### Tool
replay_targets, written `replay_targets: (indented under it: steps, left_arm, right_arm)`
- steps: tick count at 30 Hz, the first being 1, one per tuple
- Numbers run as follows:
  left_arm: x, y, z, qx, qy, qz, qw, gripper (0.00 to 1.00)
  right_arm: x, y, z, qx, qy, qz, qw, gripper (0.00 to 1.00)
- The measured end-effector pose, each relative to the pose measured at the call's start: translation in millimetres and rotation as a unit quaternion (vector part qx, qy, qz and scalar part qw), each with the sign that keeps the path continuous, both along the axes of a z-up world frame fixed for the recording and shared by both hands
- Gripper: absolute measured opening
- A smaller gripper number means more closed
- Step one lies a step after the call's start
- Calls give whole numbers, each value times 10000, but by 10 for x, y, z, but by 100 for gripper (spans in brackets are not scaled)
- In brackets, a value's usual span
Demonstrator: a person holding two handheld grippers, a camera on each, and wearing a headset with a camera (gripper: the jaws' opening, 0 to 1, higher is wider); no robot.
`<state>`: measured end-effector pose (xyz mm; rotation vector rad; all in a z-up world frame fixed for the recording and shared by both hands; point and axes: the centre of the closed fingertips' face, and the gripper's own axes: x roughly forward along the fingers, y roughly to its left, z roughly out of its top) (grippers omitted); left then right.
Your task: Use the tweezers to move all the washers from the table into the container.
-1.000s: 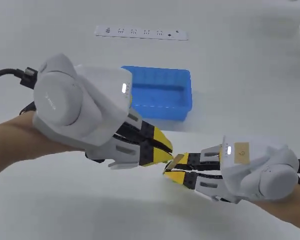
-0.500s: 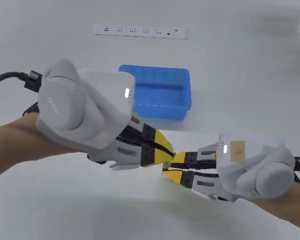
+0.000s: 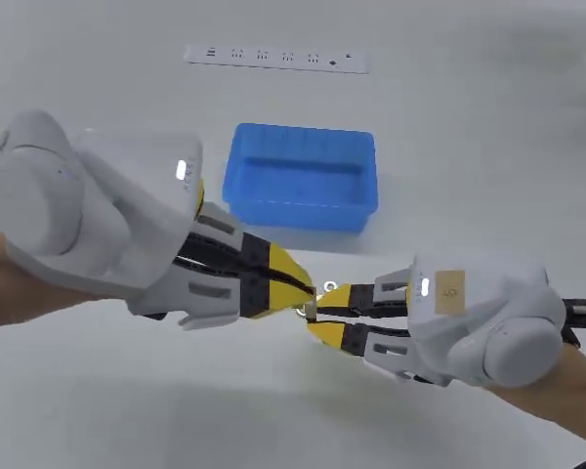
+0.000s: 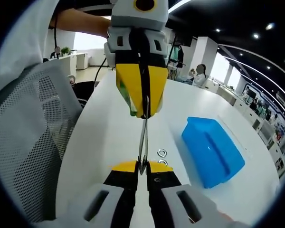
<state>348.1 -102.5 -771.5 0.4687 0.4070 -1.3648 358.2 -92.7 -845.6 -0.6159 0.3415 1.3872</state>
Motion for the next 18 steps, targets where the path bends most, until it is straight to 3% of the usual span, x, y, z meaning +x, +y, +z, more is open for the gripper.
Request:
replay_targets:
  steps: [8, 18]
  left_arm:
    - [74, 66, 22, -81, -13, 133, 9999, 5]
    - [152, 50, -40, -68, 33, 128, 9999, 4]
  right_arm:
    - [79, 60, 20, 5, -149, 4, 9999, 10]
    - [141, 60, -41, -9, -15, -78, 10000, 11]
